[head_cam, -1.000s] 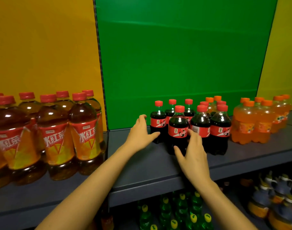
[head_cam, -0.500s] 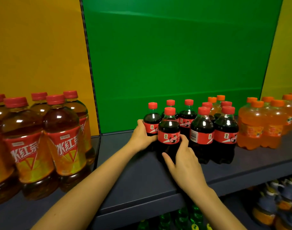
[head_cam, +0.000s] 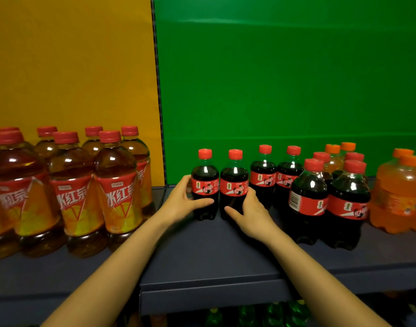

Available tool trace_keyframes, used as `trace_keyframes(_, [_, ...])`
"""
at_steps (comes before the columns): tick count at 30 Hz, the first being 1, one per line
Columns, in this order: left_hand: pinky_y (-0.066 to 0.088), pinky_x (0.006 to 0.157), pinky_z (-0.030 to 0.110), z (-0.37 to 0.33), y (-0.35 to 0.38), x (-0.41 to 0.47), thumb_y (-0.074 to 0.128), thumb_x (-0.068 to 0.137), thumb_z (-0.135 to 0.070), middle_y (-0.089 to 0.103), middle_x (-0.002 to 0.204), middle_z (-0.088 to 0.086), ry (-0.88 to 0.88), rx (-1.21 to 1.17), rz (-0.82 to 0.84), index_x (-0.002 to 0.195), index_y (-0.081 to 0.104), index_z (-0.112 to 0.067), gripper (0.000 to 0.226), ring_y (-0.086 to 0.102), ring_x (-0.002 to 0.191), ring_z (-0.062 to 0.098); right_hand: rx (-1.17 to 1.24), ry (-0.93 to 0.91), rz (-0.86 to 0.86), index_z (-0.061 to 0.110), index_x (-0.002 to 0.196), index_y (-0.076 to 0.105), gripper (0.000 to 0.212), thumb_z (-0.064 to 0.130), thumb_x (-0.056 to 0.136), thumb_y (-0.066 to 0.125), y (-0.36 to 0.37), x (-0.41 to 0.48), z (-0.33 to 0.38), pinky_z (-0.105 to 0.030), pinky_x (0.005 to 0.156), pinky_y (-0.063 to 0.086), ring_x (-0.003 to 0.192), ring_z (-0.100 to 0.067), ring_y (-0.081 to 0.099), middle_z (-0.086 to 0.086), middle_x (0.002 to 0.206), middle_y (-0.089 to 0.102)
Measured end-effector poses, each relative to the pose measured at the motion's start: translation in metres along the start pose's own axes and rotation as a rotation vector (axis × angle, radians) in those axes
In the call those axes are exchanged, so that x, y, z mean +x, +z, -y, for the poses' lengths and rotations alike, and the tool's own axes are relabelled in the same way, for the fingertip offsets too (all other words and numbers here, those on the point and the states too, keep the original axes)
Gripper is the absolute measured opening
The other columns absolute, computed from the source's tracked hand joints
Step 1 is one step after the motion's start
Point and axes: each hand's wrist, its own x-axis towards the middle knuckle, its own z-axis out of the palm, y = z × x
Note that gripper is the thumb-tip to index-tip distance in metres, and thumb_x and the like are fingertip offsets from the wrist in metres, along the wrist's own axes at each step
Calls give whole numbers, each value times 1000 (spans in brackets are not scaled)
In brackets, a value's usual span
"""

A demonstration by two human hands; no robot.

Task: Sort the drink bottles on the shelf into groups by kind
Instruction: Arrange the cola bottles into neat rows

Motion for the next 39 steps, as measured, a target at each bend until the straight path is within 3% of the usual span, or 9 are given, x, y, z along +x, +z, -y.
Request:
trace_keyframes(6, [44, 75, 2, 3, 0, -1, 72, 75, -7, 50, 128, 6, -11, -19, -65, 134, 32, -7, 71, 48, 110, 9, 27, -3, 15, 7, 134, 33, 61, 35, 86, 59, 9, 18, -5, -41, 104, 38, 126, -28, 42, -13, 135, 42])
trace_keyframes(9, [40, 90, 14, 5, 2, -1, 70, 78, -10, 49, 132, 6, -16, -13, -71, 135, 31, -9, 70, 47, 112, 8, 54, -24, 8, 10, 136, 34, 61, 35, 86, 59, 13, 21, -7, -41, 105, 37, 127, -27, 41, -11, 136, 43])
trace_keyframes(19, [34, 107, 30, 3, 2, -4, 69, 80, -17, 37, 144, 9, 4, 140, -69, 141, 18, -9, 80, 38, 132, 18, 49, -19, 10, 7, 141, 25, 71, 37, 86, 58, 8, 15, -7, -44, 108, 34, 133, -29, 36, -12, 144, 38])
trace_keyframes(22, [25, 109, 29, -8, 4, -17, 68, 81, -25, 26, 148, 9, 150, 500, -185, 143, 14, -7, 83, 27, 137, 19, 9, -46, 24, 8, 146, 14, 76, 33, 89, 56, -11, -3, -3, -41, 111, 31, 137, -26, 32, -11, 151, 30])
trace_keyframes(26, [35, 100, 23, -37, 18, -37, 59, 84, -26, 46, 131, 5, 517, 638, -290, 129, 40, -11, 52, 42, 122, 17, 10, -132, 15, 16, 141, 28, 60, 26, 89, 56, -46, -45, -7, -34, 103, 40, 120, -14, 50, 2, 135, 49])
trace_keyframes(28, [40, 92, 25, -49, 35, -45, 55, 82, -35, 52, 121, -1, 536, 573, -207, 123, 44, -16, 46, 49, 112, 13, 41, -183, -31, 24, 130, 43, 44, 21, 89, 57, -63, -68, -14, -28, 95, 46, 102, -3, 57, 10, 115, 57])
trace_keyframes(32, [42, 98, 29, -58, 85, -55, 55, 75, -54, 48, 127, -9, 455, 392, -28, 130, 36, -23, 66, 47, 116, 4, 136, -217, -163, 35, 96, 60, 28, 10, 84, 62, -97, -104, -36, -9, 75, 47, 87, 3, 62, 11, 90, 68])
trace_keyframes(36, [40, 104, 32, -64, 126, -55, 68, 72, -54, 35, 141, -12, 323, 272, 83, 141, 20, -26, 89, 41, 125, 5, 108, -154, -509, 29, 95, 54, 29, 12, 78, 69, -121, -111, -73, -20, 76, 48, 90, -7, 58, 9, 97, 59])
trace_keyframes(39, [39, 105, 32, -68, 146, -48, 70, 68, -55, 36, 141, -12, 274, 202, 72, 140, 19, -26, 92, 42, 125, 5, 119, -55, -562, 24, 108, 43, 47, 19, 73, 73, -129, -105, -91, -27, 79, 45, 96, -14, 52, 2, 109, 49])
